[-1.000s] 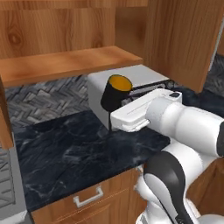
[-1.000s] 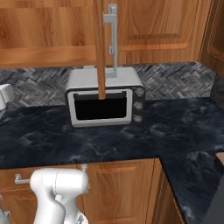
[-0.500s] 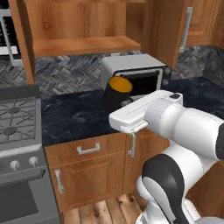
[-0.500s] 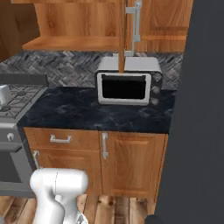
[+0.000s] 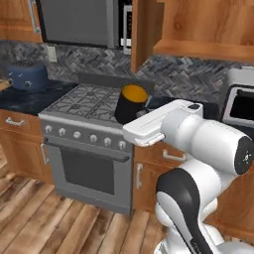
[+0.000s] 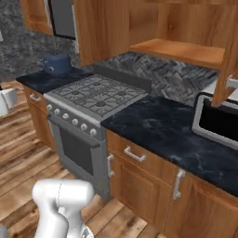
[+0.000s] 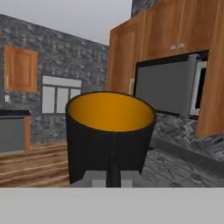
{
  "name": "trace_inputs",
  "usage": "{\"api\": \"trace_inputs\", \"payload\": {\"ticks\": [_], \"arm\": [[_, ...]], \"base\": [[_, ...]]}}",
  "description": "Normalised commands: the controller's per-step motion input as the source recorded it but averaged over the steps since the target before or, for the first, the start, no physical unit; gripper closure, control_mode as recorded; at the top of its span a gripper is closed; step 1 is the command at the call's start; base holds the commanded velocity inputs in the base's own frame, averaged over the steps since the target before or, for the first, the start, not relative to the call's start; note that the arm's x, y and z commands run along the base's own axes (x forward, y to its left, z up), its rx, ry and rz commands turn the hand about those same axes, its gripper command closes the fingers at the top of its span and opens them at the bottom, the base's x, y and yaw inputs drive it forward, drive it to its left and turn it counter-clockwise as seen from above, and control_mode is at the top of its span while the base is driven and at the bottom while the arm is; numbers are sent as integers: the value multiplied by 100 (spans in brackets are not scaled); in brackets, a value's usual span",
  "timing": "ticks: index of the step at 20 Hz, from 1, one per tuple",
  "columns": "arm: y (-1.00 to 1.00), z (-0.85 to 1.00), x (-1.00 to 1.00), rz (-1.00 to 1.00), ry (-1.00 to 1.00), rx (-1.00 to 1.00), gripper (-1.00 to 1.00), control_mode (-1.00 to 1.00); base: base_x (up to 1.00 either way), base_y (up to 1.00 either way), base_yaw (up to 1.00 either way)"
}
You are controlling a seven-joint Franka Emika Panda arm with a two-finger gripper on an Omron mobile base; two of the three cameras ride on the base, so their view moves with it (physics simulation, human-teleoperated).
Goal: Open the cabinet directly in front. Then move the beer and the mug to the dining counter with the jar on it.
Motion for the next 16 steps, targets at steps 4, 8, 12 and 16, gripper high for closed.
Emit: {"api": "trace_inputs", "payload": {"ticks": [4,8,12,16], "arm": [[0,0,0,0,0,0,100,100],[0,0,0,0,0,0,100,100],[0,0,0,0,0,0,100,100],[0,0,0,0,0,0,100,100]], "base": [[-2,0,94],[0,0,95],[0,0,97],[42,0,84]]}}
